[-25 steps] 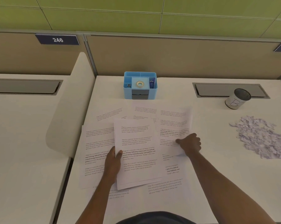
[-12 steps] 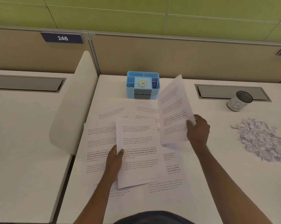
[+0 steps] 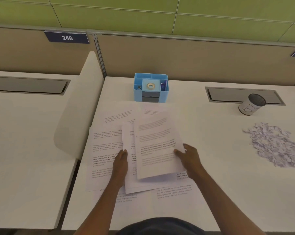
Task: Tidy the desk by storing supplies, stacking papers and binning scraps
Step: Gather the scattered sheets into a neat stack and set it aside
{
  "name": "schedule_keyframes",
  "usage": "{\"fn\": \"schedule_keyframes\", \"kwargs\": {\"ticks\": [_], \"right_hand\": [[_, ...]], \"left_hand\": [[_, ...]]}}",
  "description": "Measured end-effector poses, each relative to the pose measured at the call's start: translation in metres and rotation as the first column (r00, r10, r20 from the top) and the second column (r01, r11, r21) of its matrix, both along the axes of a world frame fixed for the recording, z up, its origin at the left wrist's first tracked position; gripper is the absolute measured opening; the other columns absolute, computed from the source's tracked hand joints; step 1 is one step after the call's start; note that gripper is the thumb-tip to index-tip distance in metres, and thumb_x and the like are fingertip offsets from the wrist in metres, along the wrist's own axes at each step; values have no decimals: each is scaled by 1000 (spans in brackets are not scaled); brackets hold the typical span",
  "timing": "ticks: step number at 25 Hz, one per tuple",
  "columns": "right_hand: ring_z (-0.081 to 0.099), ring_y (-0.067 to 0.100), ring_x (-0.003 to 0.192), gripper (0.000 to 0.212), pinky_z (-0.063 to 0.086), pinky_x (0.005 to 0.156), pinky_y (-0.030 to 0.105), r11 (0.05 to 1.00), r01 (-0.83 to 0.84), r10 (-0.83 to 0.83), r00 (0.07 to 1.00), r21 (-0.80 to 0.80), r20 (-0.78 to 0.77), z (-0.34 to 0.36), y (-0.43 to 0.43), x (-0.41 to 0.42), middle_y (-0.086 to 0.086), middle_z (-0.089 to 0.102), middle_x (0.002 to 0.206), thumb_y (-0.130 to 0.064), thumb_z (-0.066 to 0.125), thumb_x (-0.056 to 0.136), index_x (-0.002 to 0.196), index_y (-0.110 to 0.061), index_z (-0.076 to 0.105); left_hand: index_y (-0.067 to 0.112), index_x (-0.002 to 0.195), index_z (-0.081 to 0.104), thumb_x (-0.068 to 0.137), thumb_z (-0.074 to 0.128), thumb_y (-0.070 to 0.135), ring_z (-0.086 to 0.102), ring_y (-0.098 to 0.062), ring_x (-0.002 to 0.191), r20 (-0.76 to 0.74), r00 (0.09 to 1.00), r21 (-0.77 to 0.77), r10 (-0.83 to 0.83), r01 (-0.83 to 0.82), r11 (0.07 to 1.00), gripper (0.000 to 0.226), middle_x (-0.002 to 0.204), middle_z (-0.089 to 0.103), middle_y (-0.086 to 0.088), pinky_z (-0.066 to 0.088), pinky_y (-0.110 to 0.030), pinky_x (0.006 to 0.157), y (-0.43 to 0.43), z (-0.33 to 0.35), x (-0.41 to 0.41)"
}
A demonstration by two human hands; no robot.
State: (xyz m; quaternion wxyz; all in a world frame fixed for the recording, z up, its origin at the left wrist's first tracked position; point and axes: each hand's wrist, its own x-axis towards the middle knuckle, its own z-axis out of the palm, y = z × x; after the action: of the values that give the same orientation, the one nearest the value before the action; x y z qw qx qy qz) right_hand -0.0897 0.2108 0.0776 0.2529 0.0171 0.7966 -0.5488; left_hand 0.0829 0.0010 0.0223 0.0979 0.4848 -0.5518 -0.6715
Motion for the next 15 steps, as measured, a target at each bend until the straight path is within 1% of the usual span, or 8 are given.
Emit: {"fn": "schedule_keyframes", "kwargs": {"ticks": [2, 3, 4, 6, 8, 12, 14, 15], "right_hand": [[75, 24, 91, 19, 61, 87, 51, 999, -36, 35, 999, 18, 41, -16, 0, 20, 2, 77, 102, -12, 75, 86, 105, -15, 75], [74, 23, 92, 20, 61, 87, 49, 999, -41, 39, 998, 24, 55, -23, -1, 28, 1, 77, 103, -14, 76, 86, 106, -15, 75], [74, 21, 93, 20, 61, 87, 47, 998, -41, 39, 997, 37, 65, -27, -3, 34, -1, 77, 104, -16, 76, 86, 106, -16, 75], [73, 18, 93, 20, 62, 85, 41, 996, -71, 67, 996, 62, 56, -30, -8, 43, -2, 76, 106, -18, 75, 87, 106, -17, 74], [71, 15, 93, 20, 61, 79, 30, 986, -126, 126, 992, 111, 6, -28, -14, 48, -2, 75, 108, -19, 74, 88, 108, -15, 72], [67, 15, 97, 30, 59, 80, 31, 933, -250, 283, 954, 257, -100, -26, -16, 50, -3, 70, 111, -28, 72, 89, 115, -16, 65], [63, 16, 99, 35, 53, 77, 28, 907, -208, 287, 942, 366, -176, -21, -9, 49, -2, 65, 112, -31, 72, 89, 119, -17, 59], [60, 18, 106, 42, 52, 82, 31, 884, -166, 287, 930, 436, -229, -20, -2, 49, -1, 61, 116, -33, 72, 89, 124, -18, 55]], "left_hand": [[19, 158, 50, 114, 45, 38, 50, -21, 143, 4, 1000, 18, 31, -31, 999, 48, 152, 53, 8, 36, -47, 127, 1, 1, 0], [20, 157, 51, 114, 46, 38, 51, -21, 143, 2, 999, 24, 32, -32, 999, 47, 152, 54, 6, 36, -47, 126, 0, 0, 0], [22, 152, 56, 113, 47, 38, 55, -22, 139, -4, 1000, 21, 18, -18, 1000, 43, 150, 57, 5, 40, -48, 124, 0, 0, 0], [26, 135, 65, 112, 51, 32, 65, -23, 126, -13, 999, -15, -35, 35, 999, 28, 137, 69, 3, 50, -47, 113, -1, 2, -1], [24, 132, 65, 110, 56, 23, 68, -24, 121, 6, 996, -76, -84, 84, 994, 24, 129, 72, 1, 54, -43, 105, 0, 1, 0], [20, 140, 62, 109, 57, 18, 68, -25, 121, 31, 991, -122, -131, 134, 983, 31, 132, 71, -1, 54, -49, 109, -3, -6, 3], [20, 140, 62, 109, 57, 17, 68, -23, 122, 23, 990, -119, -141, 143, 983, 31, 133, 71, 0, 54, -50, 110, -6, -9, 3], [20, 140, 63, 109, 57, 16, 68, -22, 122, 8, 990, -106, -138, 138, 985, 31, 133, 71, 1, 54, -49, 110, -7, -11, 3]]}}
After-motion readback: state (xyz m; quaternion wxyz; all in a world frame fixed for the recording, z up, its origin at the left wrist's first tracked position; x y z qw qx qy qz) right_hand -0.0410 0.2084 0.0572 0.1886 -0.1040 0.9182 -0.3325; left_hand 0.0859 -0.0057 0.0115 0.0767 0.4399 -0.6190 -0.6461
